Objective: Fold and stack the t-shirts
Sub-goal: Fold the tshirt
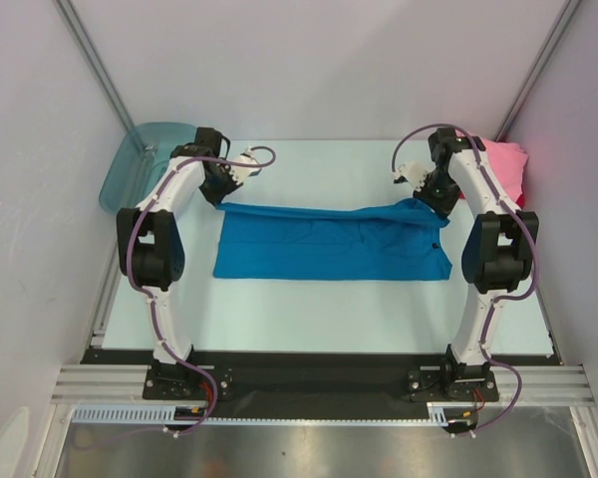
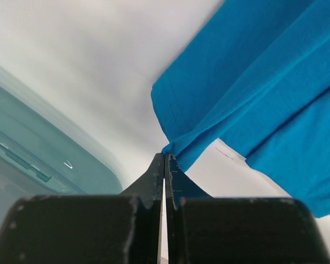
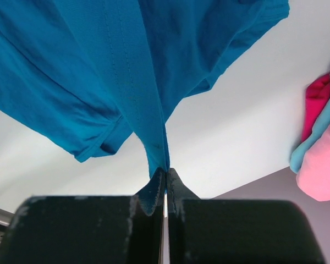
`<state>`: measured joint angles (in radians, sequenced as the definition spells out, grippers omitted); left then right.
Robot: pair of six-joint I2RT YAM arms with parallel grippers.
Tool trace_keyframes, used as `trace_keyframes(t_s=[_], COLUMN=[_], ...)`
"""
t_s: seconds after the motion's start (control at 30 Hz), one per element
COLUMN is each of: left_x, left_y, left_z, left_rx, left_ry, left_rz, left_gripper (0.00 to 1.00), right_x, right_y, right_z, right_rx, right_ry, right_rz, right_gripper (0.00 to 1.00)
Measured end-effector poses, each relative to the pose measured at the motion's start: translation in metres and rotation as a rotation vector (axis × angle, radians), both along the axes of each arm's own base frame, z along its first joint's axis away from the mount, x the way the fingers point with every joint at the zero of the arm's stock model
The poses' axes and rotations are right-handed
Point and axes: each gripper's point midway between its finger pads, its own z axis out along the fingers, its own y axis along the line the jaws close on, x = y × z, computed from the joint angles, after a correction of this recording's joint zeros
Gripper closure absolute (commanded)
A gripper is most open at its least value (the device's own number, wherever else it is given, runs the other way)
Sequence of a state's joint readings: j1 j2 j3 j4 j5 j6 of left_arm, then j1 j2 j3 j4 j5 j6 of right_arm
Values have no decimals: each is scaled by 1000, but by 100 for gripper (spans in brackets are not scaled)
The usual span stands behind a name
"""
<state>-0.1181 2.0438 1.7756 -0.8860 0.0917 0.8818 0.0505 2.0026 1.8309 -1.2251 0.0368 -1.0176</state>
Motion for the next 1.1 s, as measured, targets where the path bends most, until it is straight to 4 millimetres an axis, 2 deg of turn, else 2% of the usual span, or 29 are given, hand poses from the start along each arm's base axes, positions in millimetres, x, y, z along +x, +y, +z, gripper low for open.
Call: trace_keyframes(t_s=[0.47,0.83,1.1], left_x=[-18,-30,-35], left_y=[-7,-19,-23], left_z=[-4,-43,-47], left_rx=[-34,-29,-21], left_ry=[85,205,231], left_rz=[-39,-79,-100], left_gripper=[99,100,100], right_x=[-5,-15,-19], right_y=[9,17,18], right_z=[-2,-30,-36], right_rx=[-4,-9,-10], right_ry=[29,118,139], right_rz=[33,53,55], right_gripper=[100,100,100])
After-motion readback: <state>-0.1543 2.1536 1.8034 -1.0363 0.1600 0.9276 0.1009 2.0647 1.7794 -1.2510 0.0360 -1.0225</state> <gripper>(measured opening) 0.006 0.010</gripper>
